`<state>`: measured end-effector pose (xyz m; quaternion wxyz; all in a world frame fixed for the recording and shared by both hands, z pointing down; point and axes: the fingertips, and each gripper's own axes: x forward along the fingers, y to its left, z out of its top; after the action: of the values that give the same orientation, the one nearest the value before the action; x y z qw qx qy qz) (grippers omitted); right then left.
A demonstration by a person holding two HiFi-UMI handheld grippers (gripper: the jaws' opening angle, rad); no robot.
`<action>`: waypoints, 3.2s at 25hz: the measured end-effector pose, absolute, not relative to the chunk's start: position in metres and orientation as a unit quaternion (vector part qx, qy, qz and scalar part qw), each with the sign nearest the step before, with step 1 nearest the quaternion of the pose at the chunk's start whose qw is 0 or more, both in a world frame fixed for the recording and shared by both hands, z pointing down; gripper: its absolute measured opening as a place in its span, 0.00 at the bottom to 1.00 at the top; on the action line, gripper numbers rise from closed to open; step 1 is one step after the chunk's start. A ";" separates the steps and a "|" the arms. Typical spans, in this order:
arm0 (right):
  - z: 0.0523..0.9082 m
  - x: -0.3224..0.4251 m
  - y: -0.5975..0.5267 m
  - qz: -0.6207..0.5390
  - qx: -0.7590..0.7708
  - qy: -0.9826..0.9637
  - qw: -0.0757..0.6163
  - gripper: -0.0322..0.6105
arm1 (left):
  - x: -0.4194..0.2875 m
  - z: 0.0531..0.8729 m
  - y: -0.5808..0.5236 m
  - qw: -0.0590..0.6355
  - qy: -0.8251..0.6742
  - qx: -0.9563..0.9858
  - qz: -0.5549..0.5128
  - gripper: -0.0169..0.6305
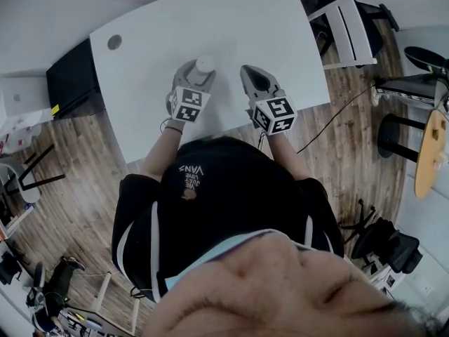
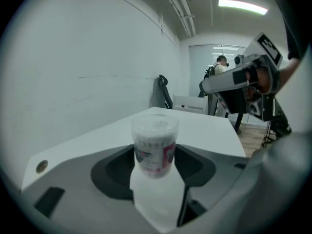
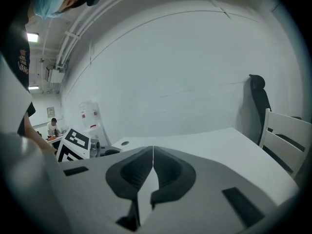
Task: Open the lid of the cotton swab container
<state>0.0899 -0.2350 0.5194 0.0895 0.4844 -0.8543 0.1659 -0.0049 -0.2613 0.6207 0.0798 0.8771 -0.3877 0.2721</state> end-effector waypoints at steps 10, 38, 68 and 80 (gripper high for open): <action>0.496 0.057 -0.227 0.132 0.442 -0.884 0.077 0.07 | -0.026 0.574 -0.250 0.054 -0.414 0.872 0.255 0.42; 0.484 0.012 -0.176 0.131 0.334 -0.931 0.064 0.27 | -0.024 0.539 -0.191 0.014 -0.367 0.884 0.290 0.42; 0.507 -0.003 -0.176 0.121 0.307 -0.936 0.120 0.45 | -0.005 0.559 -0.180 -0.094 -0.303 0.867 0.386 0.42; 0.503 -0.001 -0.176 0.154 0.289 -0.940 0.099 0.45 | -0.003 0.557 -0.177 -0.070 -0.295 0.886 0.352 0.42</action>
<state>-0.0008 -0.1758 0.5032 0.0985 0.2888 -0.9398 0.1540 -0.0028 -0.1769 0.5565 -0.0702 0.8858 -0.2946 0.3515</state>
